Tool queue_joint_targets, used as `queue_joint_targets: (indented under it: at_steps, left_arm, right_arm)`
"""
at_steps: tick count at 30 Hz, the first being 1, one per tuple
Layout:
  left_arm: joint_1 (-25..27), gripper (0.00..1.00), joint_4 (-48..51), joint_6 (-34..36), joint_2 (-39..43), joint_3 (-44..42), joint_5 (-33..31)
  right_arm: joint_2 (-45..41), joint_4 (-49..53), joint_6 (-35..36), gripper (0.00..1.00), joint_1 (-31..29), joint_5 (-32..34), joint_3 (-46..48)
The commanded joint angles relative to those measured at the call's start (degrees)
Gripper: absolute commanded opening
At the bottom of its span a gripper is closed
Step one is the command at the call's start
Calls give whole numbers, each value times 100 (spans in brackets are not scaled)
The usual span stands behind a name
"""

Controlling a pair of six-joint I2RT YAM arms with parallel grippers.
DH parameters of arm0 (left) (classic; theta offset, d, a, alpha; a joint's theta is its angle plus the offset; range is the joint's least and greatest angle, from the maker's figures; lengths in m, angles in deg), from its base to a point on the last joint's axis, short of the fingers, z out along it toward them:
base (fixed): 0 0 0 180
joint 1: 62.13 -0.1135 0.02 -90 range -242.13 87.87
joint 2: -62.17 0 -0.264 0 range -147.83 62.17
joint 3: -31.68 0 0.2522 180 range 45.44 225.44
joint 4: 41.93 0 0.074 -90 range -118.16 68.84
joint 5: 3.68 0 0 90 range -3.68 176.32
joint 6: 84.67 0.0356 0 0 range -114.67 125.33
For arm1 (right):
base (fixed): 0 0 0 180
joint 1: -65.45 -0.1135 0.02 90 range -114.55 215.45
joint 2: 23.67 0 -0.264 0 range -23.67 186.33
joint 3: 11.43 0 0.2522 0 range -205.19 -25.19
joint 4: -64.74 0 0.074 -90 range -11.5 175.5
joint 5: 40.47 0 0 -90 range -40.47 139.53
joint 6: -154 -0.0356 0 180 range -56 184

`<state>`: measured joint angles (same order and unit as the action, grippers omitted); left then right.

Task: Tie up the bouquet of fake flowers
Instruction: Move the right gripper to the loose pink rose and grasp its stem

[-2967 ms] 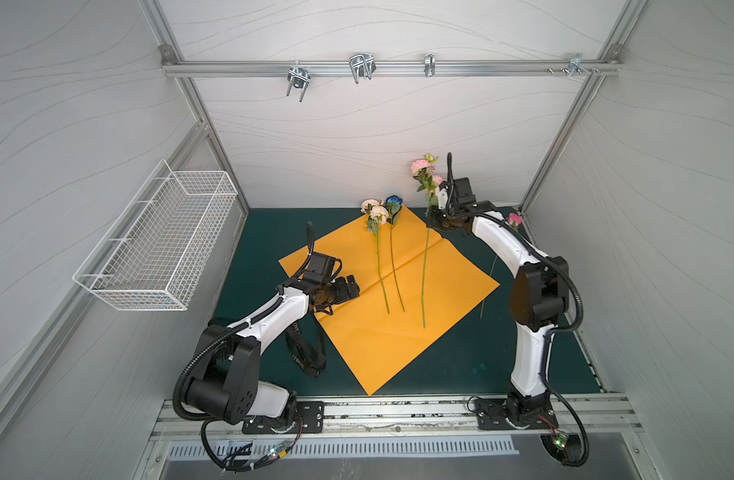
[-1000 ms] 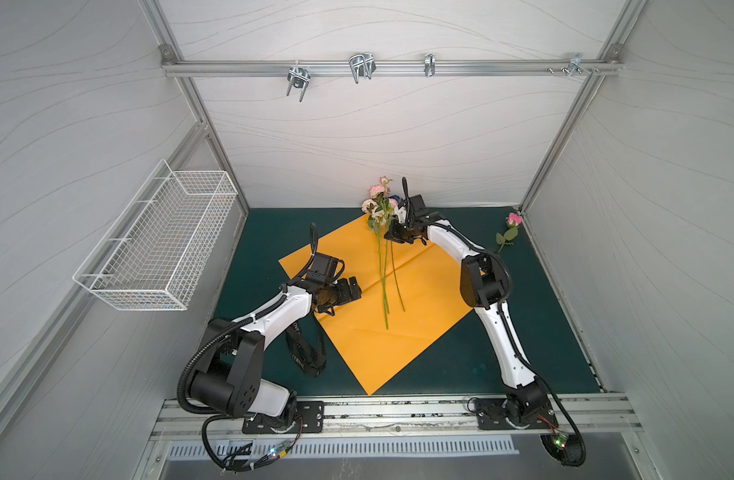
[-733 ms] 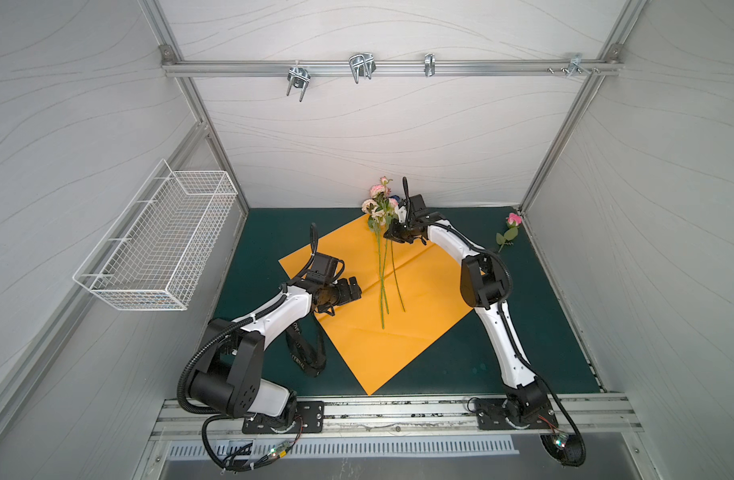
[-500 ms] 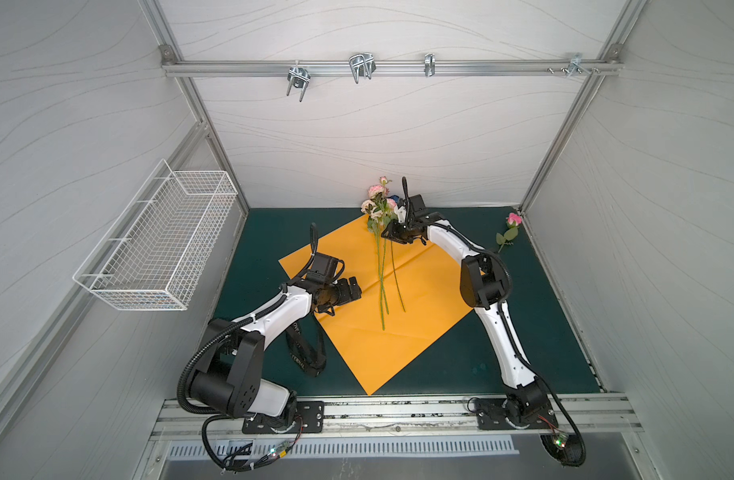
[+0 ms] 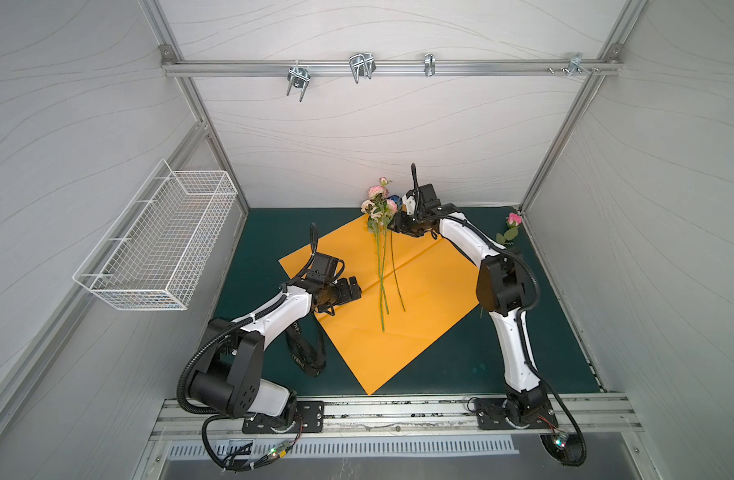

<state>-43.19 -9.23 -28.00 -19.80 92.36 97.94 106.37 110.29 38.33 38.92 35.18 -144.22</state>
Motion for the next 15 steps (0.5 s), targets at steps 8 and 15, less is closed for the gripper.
queue_joint_targets:
  at_steps: [8,15]
  left_arm:
    - [31,99,-180,-42,251,125,-15]
    - [29,99,-181,-43,331,109,-1]
  right_arm:
    - [-3001,38,299,50,1507,885,3242]
    - [-3231,218,672,48,2783,1534,4052]
